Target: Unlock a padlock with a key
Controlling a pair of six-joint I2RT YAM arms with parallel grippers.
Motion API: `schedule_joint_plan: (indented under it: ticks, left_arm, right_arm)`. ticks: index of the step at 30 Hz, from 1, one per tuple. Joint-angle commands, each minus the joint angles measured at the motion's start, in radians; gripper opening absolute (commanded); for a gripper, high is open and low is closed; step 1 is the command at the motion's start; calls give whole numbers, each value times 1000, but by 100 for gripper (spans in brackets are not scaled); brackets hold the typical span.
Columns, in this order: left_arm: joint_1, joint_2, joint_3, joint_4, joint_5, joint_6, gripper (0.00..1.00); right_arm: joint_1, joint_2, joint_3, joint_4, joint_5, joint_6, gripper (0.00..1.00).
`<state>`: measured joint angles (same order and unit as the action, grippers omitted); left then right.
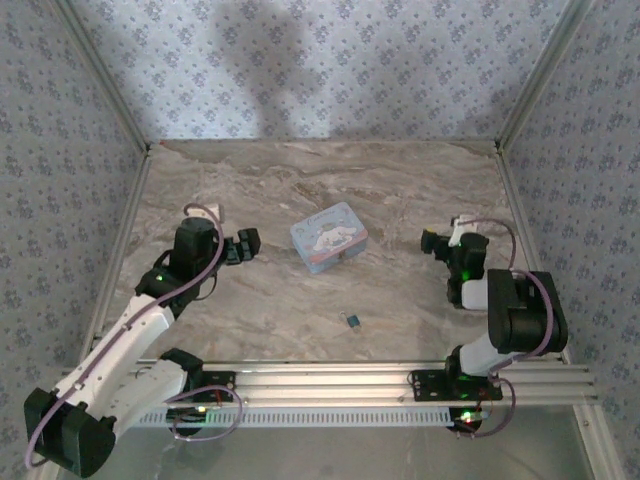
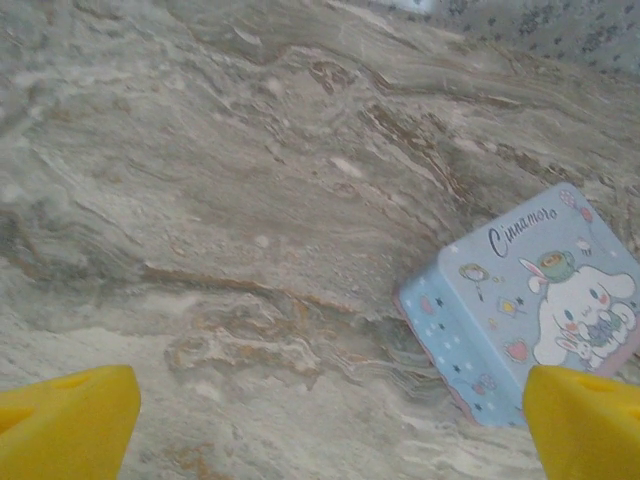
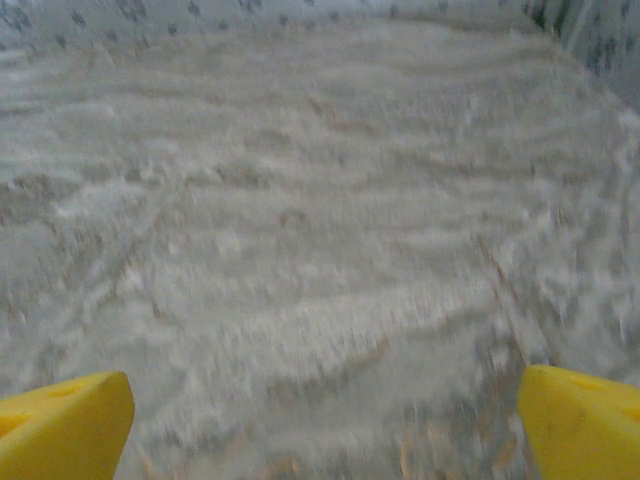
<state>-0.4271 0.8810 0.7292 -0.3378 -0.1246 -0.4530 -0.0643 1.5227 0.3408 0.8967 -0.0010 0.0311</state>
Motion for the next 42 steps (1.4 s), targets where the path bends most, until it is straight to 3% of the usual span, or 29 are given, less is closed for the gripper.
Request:
schedule_joint_plan:
  ticks: [1,6,12,19,25,42]
  left_arm:
    - [13,-7,31,-14,-56,62,98]
    - [23,-8,27,32,-133,116,98]
    - [56,18,-47,227,-274,210,98]
    - [147,189,-90,386,-375,331,98]
    - [199,271,-186,609,-357,385,98]
    - [323,542,-346,1125,-140,501,98]
  right_arm:
    - [25,2,42,-70,40,-40,100]
    - [29,2,40,-65,47,-45,100]
    - [30,2,40,-64,45,-46,100]
    - [29,2,39,-64,46,-46,100]
    - [30,2,40,-64,46,-47,100]
    - [30,2,40,-64,46,-46,100]
